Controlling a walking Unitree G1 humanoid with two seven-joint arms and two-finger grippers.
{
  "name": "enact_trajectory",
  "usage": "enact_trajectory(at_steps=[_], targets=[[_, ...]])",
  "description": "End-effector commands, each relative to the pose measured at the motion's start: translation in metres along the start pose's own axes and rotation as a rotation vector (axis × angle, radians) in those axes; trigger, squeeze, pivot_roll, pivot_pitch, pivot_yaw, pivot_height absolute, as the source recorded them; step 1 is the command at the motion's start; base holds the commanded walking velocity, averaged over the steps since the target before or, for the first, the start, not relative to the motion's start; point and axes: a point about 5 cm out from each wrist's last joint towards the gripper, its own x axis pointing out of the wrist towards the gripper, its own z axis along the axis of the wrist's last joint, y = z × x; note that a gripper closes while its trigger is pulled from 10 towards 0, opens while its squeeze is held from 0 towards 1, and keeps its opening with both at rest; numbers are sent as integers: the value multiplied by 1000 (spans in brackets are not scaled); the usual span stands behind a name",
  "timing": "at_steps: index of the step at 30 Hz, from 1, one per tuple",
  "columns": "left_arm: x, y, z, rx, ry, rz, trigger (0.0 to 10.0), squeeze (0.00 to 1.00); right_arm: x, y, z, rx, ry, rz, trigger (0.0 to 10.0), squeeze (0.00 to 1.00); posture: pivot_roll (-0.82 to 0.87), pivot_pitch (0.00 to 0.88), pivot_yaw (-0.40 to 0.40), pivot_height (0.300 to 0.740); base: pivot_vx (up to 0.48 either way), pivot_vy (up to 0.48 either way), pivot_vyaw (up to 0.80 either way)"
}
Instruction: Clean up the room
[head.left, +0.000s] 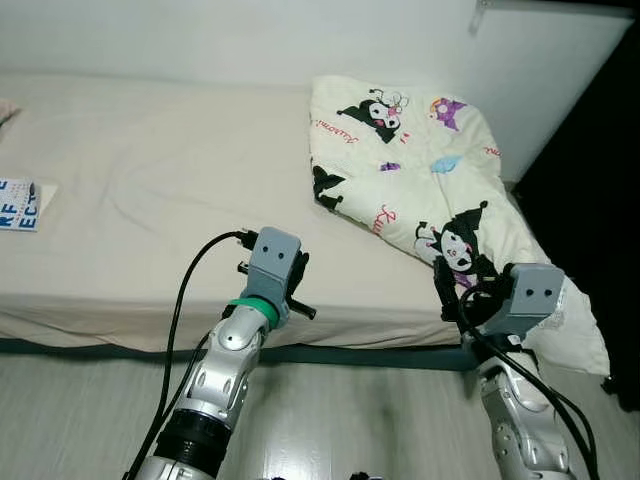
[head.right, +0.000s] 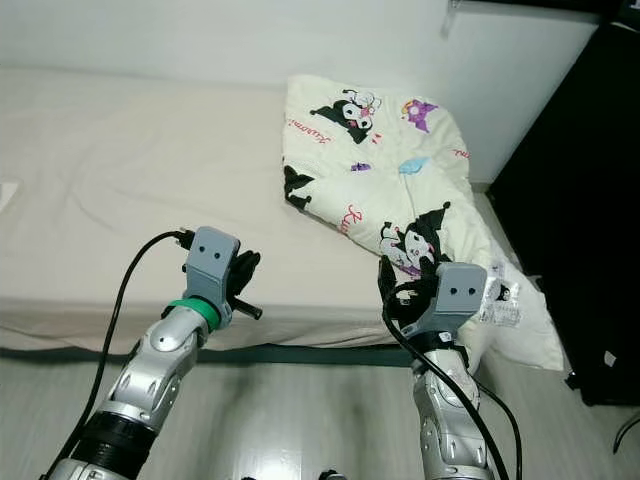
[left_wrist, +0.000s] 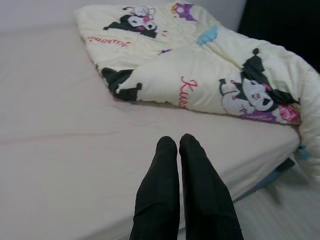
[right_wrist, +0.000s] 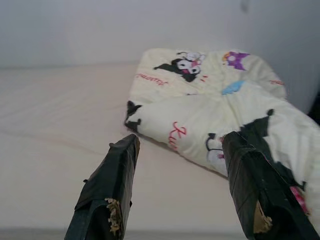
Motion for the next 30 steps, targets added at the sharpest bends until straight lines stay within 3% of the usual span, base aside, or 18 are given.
enact_trajectory(at_steps=[1,16,30], targets=[[-1,-4,-6,1,19,-16,10000,0,-4,-5,-4,-9,23,-12,10000,0,-129,83,30,740,0,0,0],[-2,-5,-4,-12,-3,-28,10000,0,-4,-4,-4,-7,19,-15,10000,0,-131,82,31,740,0,0,0],[-2,-6,-4,-9,-5,-37,10000,0,-6,-6,-5,-9,23,-21,10000,0,-134,84,30,740,395,0,0]])
